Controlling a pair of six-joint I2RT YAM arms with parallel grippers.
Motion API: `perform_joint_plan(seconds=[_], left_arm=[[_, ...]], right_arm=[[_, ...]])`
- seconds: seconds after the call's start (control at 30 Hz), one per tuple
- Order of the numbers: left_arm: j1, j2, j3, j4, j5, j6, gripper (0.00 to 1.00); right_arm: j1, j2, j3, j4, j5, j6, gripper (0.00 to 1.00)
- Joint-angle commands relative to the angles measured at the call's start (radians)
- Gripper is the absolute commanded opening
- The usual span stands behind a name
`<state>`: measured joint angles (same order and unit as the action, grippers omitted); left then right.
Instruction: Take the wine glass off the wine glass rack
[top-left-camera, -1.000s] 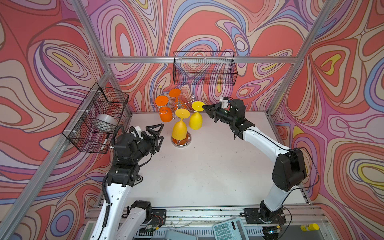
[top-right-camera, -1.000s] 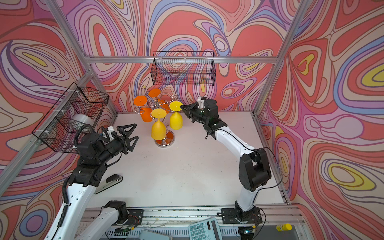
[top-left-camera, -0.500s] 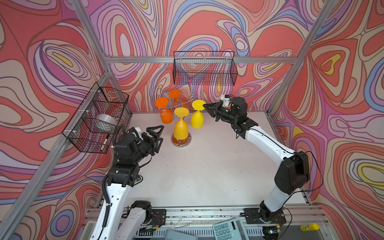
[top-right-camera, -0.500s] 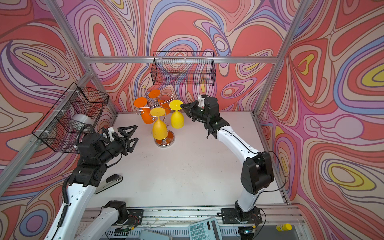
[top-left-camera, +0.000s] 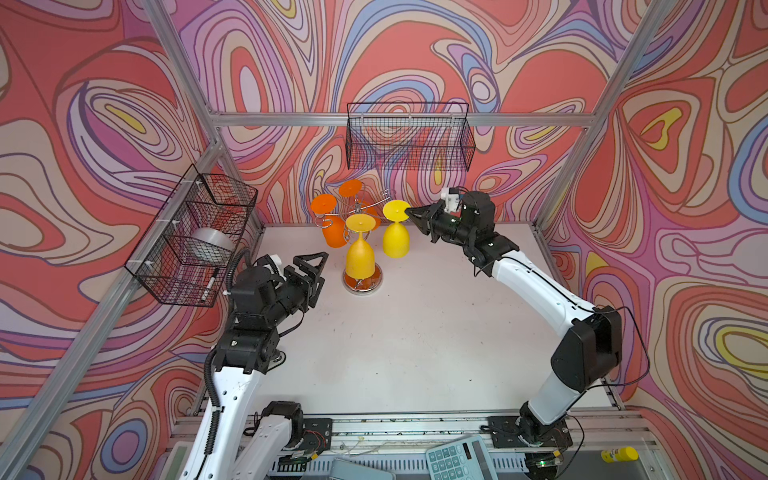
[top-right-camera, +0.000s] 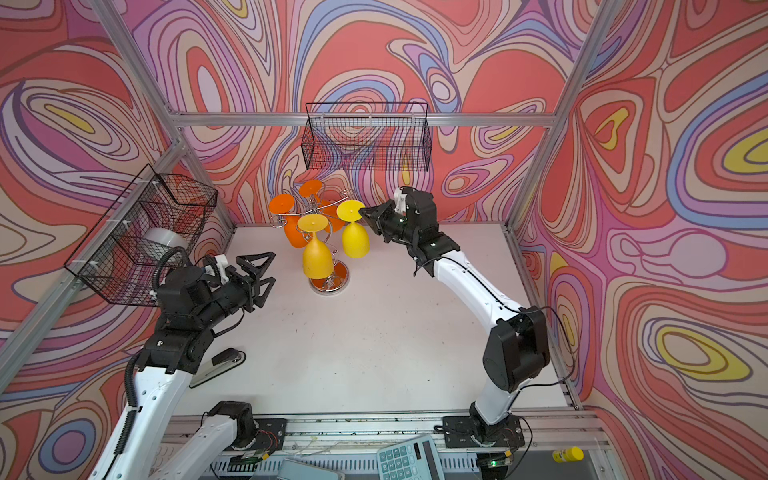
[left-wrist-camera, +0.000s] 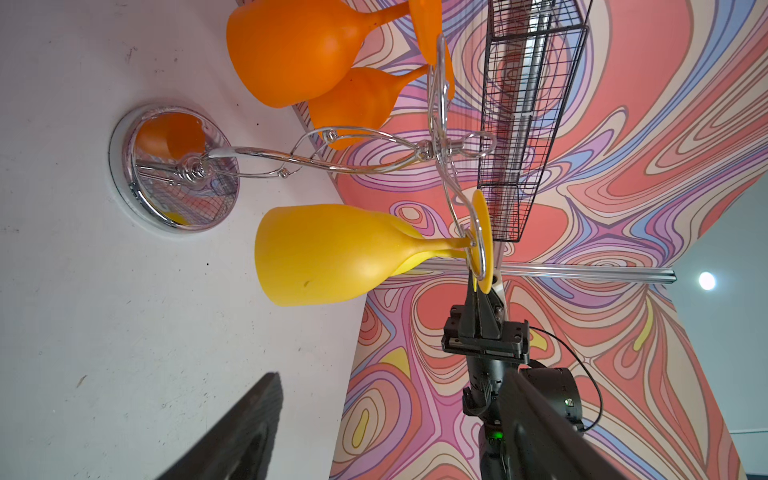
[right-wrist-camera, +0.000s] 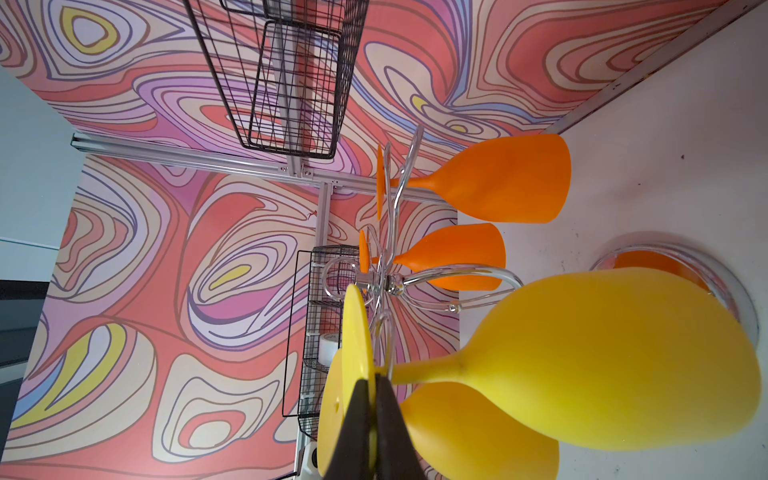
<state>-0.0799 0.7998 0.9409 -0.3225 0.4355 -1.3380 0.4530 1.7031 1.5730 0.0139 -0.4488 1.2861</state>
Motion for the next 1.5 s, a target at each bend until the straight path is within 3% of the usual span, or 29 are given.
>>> perform_joint_plan(seconds=[0.0,0.6,1.03,1.47], left_arm=[[-0.006,-0.011,0.038,-0.039,-0.027,0.056,0.83],[-0.006,-0.002,0.055,-0.066,-0.043,0.163,0.82],[-0.006,0.007,0.054,-0.069,-0.036,0.182,0.82],[-0.006,0.018,0.044,-0.061,-0.033,0.193,0.81]], right_arm=[[0.013,-0.028,0.03,-0.023,0.015,-0.023,0.0],[0.046,-0.008,0.067,-0.062,0.038,-0.033,0.0],[0.072,0.046,0.131,-0.092,0.042,-0.046,0.0],[0.081,0.027,0.082,-0.075,0.038,-0.044,0.0]])
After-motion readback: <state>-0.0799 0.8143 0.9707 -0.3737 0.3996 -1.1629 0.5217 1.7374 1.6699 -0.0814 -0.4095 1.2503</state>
